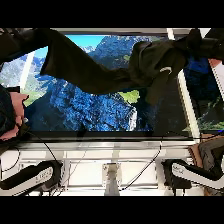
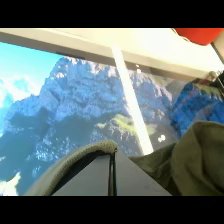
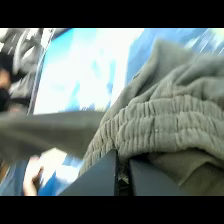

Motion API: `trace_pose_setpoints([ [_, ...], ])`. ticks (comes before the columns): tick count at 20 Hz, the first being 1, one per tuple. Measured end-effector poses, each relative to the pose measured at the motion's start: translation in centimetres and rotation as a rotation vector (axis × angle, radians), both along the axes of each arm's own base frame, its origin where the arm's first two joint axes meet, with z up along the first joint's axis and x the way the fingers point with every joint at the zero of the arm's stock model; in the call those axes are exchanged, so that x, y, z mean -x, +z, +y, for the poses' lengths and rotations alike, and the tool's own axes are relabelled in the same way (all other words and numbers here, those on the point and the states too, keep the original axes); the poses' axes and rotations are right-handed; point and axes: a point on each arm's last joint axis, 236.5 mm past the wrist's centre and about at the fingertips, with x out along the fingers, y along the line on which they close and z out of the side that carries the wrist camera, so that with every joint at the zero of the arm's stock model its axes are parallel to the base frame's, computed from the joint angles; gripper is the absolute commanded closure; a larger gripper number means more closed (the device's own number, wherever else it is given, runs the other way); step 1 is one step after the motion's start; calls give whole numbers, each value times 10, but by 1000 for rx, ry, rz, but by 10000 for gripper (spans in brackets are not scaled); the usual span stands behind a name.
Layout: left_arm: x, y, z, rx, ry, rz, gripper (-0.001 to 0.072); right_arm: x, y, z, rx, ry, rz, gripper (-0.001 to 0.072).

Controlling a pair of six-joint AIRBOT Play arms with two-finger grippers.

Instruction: Fold the clothes and pants, and hang the long-sleeved shirts on hangers.

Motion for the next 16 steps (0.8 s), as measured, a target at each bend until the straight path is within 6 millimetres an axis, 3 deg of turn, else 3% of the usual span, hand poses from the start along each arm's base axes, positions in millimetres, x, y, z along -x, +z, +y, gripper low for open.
trace_pose_setpoints([
  [4,-13,19,5,52,62,-80,704,-32,33,-40,-20,-208,-132,679],
  [6,-17,23,10,60,85,-97,704,-39,38,-65,-20,-307,-154,680],
  [9,-17,8,15,-28,87,-71,704,-37,20,-106,51,-425,-90,680],
  [12,-15,-12,28,-139,110,-17,704,-20,-9,-148,154,-511,31,680],
  [16,-12,-21,49,-259,156,3,704,6,-17,-174,238,-559,102,680],
])
